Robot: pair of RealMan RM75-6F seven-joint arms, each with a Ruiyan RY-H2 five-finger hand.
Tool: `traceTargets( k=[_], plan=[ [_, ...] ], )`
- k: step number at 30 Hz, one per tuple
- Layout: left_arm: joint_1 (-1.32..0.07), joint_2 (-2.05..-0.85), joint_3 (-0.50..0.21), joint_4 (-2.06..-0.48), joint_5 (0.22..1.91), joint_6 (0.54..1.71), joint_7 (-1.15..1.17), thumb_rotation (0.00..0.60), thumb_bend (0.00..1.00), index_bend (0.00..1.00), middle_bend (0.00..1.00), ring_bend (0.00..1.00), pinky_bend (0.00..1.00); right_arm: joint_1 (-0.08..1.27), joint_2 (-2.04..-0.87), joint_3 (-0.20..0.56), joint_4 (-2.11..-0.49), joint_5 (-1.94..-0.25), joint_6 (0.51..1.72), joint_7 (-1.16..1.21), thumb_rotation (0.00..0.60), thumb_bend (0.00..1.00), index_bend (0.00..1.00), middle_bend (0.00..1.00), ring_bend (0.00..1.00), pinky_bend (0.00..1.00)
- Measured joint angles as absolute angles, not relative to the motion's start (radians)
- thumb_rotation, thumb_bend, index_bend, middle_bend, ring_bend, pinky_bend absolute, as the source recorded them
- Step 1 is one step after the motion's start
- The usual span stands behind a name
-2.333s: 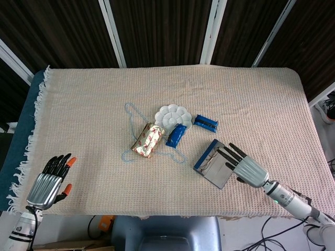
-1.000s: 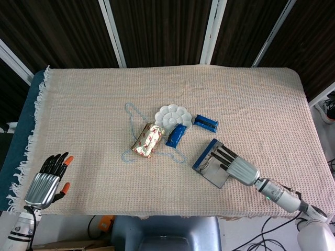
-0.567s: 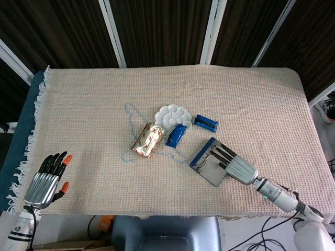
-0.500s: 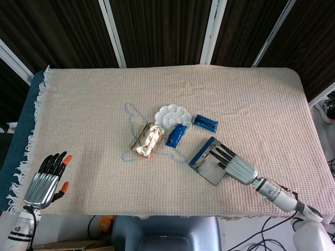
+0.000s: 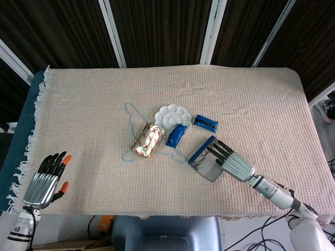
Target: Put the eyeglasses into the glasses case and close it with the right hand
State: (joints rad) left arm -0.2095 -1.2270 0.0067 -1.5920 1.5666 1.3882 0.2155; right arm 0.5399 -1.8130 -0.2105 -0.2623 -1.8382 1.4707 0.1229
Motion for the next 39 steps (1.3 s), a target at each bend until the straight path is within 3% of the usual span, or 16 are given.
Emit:
traceTargets(
  k=[5, 12, 19, 27, 34, 39],
  plan=[
    [-0.209, -1.225, 0.008, -1.594, 1.569, 1.387, 0.213, 0.600, 0.38, 0.00, 0.00, 0.00, 0.10, 0.553, -1.821, -0.207, -0.274, -1.836, 1.459, 0.100, 0.600, 0.57, 0.62, 0.01, 0.00, 0.00],
    [-0.209, -1.220, 0.010, -1.593, 1.574, 1.389, 0.202, 0.600, 0.38, 0.00, 0.00, 0.00, 0.10, 0.553, -1.828, -0.189, -0.290, -1.820, 1.488, 0.110, 0.600, 0.43, 0.67, 0.04, 0.00, 0.00],
    [-0.209, -1.219, 0.012, -1.594, 1.578, 1.389, 0.200, 0.600, 0.38, 0.00, 0.00, 0.00, 0.10, 0.548, -1.843, -0.190, -0.277, -1.820, 1.498, 0.122, 0.600, 0.43, 0.77, 0.09, 0.00, 0.00],
    [-0.209, -1.219, 0.012, -1.593, 1.579, 1.388, 0.201, 0.600, 0.38, 0.00, 0.00, 0.00, 0.10, 0.552, -1.844, -0.192, -0.274, -1.821, 1.499, 0.146, 0.600, 0.56, 0.79, 0.11, 0.00, 0.00],
    [-0.207, -1.220, 0.011, -1.593, 1.579, 1.391, 0.203, 0.600, 0.38, 0.00, 0.00, 0.00, 0.10, 0.559, -1.845, -0.199, -0.271, -1.824, 1.481, 0.152, 0.600, 0.57, 0.75, 0.11, 0.00, 0.00],
    [-0.209, -1.220, 0.012, -1.592, 1.579, 1.388, 0.203, 0.600, 0.38, 0.00, 0.00, 0.00, 0.10, 0.568, -1.844, -0.196, -0.277, -1.822, 1.484, 0.156, 0.600, 0.66, 0.75, 0.11, 0.00, 0.00]
  ],
)
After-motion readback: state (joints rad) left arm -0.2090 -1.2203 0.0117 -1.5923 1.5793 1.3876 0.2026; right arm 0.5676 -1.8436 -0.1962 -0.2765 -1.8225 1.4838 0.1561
